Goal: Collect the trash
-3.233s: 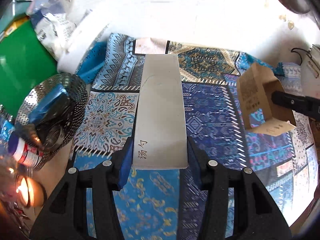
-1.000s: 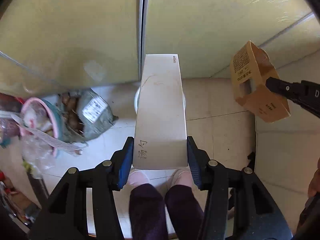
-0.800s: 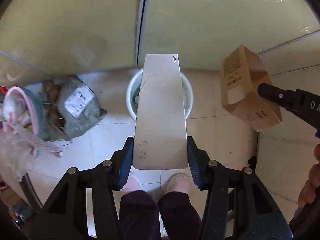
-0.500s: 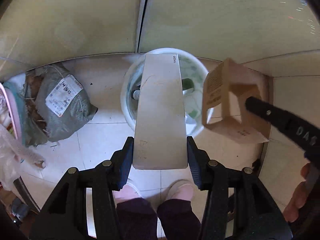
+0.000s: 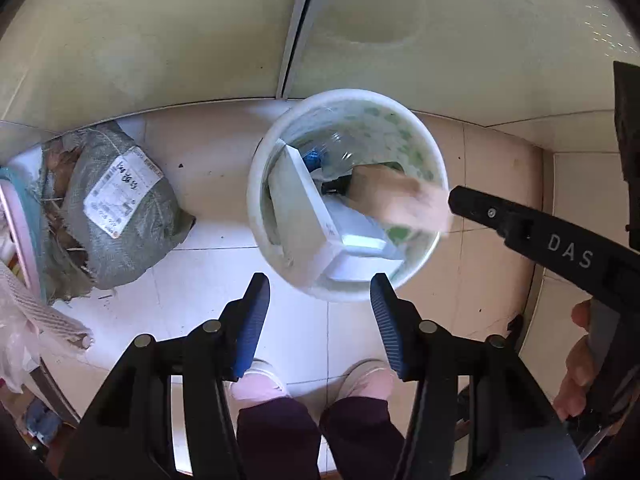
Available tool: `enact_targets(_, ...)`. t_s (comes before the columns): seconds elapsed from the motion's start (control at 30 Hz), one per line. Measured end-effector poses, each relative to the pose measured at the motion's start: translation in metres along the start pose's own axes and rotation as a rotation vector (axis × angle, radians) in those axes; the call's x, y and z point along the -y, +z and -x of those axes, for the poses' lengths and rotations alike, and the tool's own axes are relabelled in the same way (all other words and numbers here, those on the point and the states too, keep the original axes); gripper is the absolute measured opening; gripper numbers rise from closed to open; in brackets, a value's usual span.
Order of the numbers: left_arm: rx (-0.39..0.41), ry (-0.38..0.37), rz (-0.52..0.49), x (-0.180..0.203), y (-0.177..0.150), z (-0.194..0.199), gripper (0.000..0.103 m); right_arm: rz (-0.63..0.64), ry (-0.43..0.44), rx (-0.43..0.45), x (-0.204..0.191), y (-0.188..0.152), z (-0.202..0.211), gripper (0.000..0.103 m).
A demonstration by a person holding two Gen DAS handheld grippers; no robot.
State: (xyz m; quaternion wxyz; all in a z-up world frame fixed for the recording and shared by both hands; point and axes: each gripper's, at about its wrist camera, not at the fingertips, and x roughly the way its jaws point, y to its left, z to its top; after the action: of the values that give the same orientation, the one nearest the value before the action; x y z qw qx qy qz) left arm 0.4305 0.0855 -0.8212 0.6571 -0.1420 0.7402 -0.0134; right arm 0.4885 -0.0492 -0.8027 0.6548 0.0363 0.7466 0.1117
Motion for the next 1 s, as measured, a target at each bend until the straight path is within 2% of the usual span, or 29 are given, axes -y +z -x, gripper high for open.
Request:
enact_targets(0.2,0.073,0.032,-0.025,0.013,-0.022,0.066,0.051,0.044,0.018,0.060,-0.002,-0.019,0.076,0.025)
enact_targets(0.3,0.140,0.034,-0.025,0.025,-0.039,0.124,0.051,0.069,0.033,0.124,-0.006,-0.035,0.147,0.025)
enact_targets(0.47,0.279,0.034,-0.022,0.051,-0.077,0.245,0.051,0.133,0.045,0.271,-0.022,-0.072,0.282,0.025)
enact_targets(0.63,0.462,0.040,-0.032,0.085,-0.129,0.383,0.051,0.208,0.072,0.468,-0.047,-0.124,0.429,0.025)
enact_targets(0.77,0.638,0.038,-0.059,0.111,-0.180,0.491,0.051,0.252,0.099,0.632,-0.057,-0.175,0.534,0.025)
enact_targets(0.9,0.795,0.028,-0.099,0.132,-0.231,0.579,0.052,0.282,0.115,0.791,-0.066,-0.229,0.613,0.025)
enact_targets(1.0,0.904,0.038,-0.141,0.142,-0.271,0.630,0.052,0.295,0.127,0.905,-0.075,-0.273,0.658,0.025)
